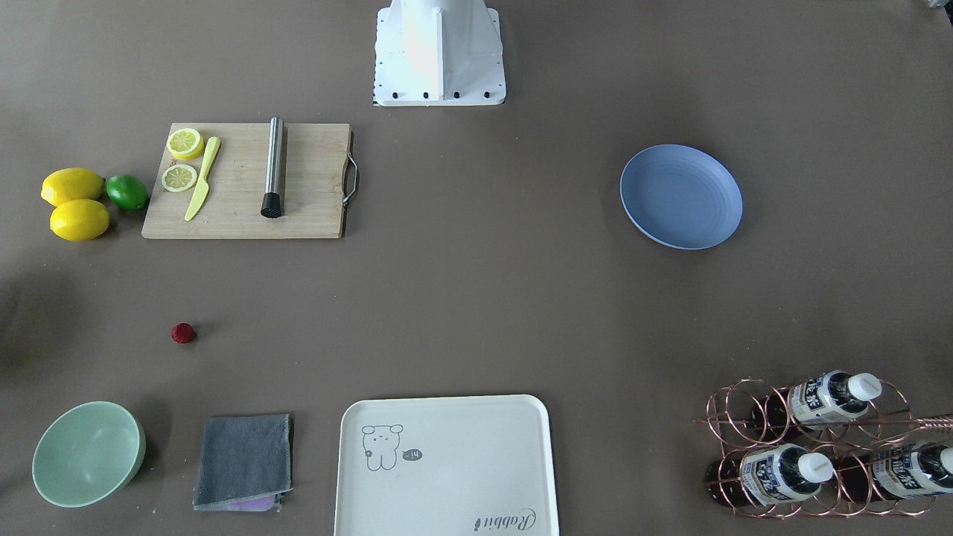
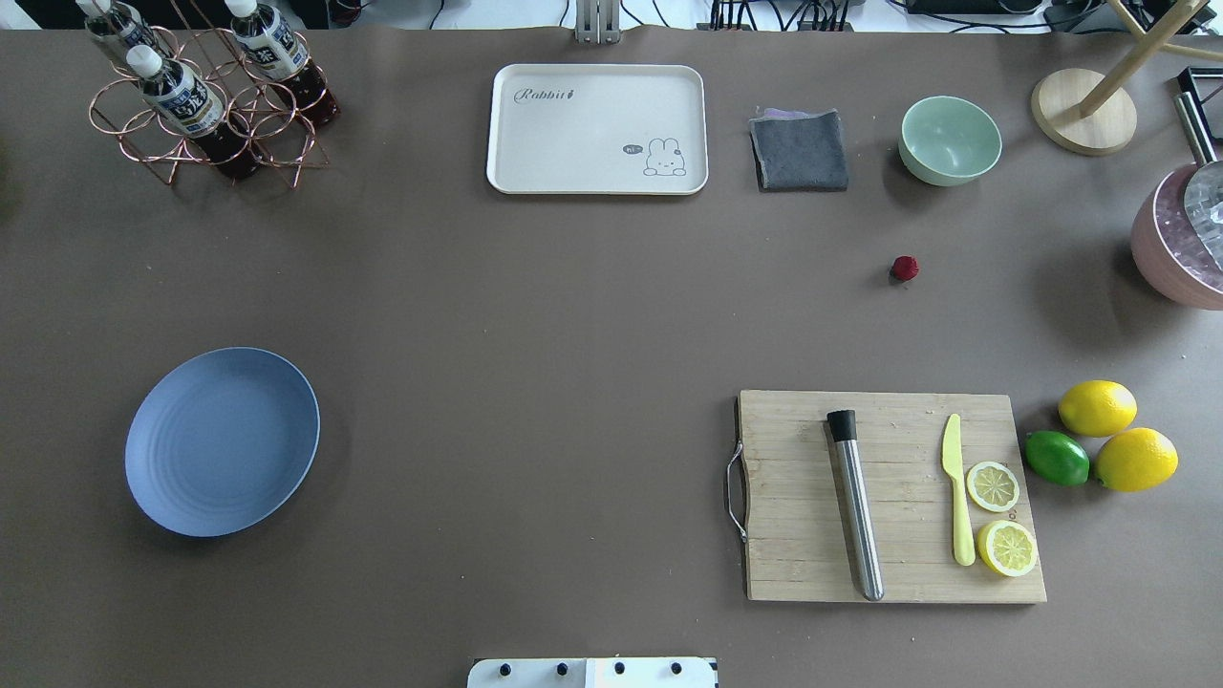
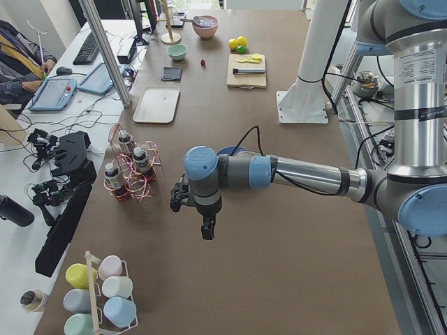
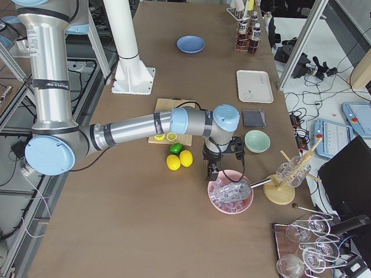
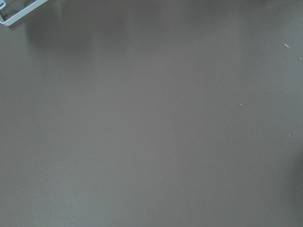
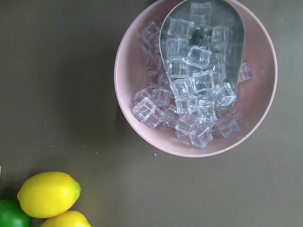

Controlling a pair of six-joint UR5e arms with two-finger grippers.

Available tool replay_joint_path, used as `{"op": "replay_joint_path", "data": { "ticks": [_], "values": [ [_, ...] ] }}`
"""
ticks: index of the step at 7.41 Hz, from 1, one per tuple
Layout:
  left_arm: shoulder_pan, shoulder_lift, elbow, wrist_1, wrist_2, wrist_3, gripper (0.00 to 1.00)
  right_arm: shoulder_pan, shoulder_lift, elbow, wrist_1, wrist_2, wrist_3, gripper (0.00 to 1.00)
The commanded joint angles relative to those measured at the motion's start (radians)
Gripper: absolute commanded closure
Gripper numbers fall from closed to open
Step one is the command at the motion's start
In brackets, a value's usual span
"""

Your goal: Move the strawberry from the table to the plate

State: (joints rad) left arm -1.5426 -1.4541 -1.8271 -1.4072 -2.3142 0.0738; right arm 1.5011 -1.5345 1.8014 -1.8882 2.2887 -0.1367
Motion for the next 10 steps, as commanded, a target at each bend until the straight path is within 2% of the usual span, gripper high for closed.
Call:
{"op": "replay_joint_path", "data": {
  "ticks": [1, 3, 4, 7, 10],
  "values": [
    [0.006, -0.002, 0.064, -0.054, -0.002, -0.003, 0.02, 0.001, -0.006, 0.027, 0.000, -0.008, 0.000, 0.00],
    [0.015, 0.002, 0.094, -0.095, -0.031, -0.029, 0.02, 0.013, -0.041, 0.059, 0.000, -0.006, -0.012, 0.00],
    [0.018, 0.011, 0.042, -0.090, -0.028, -0.038, 0.02, 0.011, -0.041, 0.032, 0.001, -0.005, -0.008, 0.00],
    [0.019, 0.047, 0.028, -0.101, -0.033, -0.075, 0.02, 0.011, -0.045, -0.014, 0.001, -0.006, -0.024, 0.00],
    [0.003, 0.051, 0.034, -0.143, -0.060, -0.110, 0.02, 0.022, -0.093, 0.016, 0.000, -0.026, -0.029, 0.00]
  ]
}}
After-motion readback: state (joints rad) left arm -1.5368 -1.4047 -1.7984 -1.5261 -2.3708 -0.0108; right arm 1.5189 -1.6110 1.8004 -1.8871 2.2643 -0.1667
